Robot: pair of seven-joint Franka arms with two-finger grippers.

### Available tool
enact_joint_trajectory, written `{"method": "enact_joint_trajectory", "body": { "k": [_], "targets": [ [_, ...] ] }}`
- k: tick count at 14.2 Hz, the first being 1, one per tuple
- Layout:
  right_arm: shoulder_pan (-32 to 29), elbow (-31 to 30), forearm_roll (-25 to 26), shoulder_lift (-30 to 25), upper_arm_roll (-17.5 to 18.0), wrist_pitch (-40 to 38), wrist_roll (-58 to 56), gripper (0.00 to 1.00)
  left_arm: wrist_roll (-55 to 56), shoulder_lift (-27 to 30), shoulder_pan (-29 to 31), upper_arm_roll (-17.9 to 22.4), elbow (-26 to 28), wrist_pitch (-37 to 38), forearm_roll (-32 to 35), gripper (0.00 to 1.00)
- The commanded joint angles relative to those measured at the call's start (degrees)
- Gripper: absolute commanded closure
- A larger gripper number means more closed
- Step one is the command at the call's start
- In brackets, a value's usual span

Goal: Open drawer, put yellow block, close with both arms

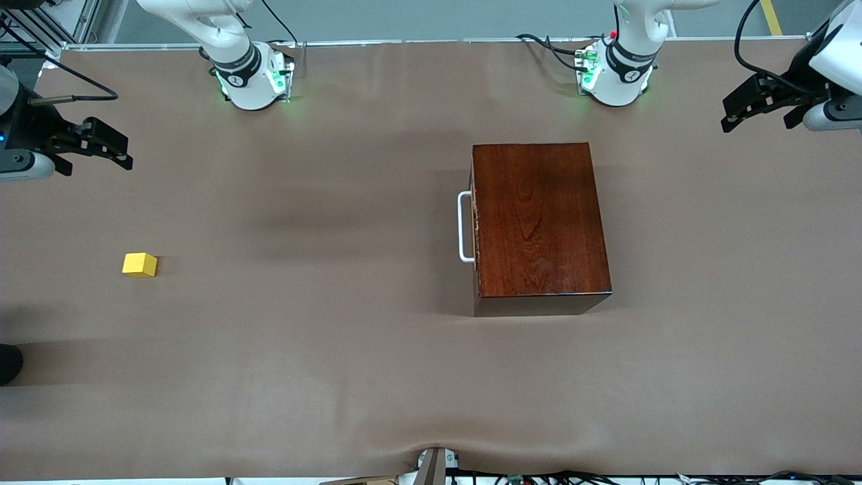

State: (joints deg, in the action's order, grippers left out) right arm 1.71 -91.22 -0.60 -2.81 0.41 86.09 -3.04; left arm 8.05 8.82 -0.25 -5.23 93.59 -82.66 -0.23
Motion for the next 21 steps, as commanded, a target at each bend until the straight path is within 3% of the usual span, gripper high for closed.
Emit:
{"method": "enact_joint_trajectory", "body": {
  "k": [1, 21],
  "targets": [
    [-0.13, -0.98, -0.28, -1.24, 0.03, 0.31, -0.39, 0.00, -0.40, -0.47, 0.42, -0.48, -1.30, 1.44, 1.98, 0.00],
    [0.04, -0.62, -0.01, -0.97, 0.03, -0.22, -0.31, 0.00, 0.21, -1.08, 0.51, -0.57, -2.62, 2.15, 1.72, 0.00]
  ]
}}
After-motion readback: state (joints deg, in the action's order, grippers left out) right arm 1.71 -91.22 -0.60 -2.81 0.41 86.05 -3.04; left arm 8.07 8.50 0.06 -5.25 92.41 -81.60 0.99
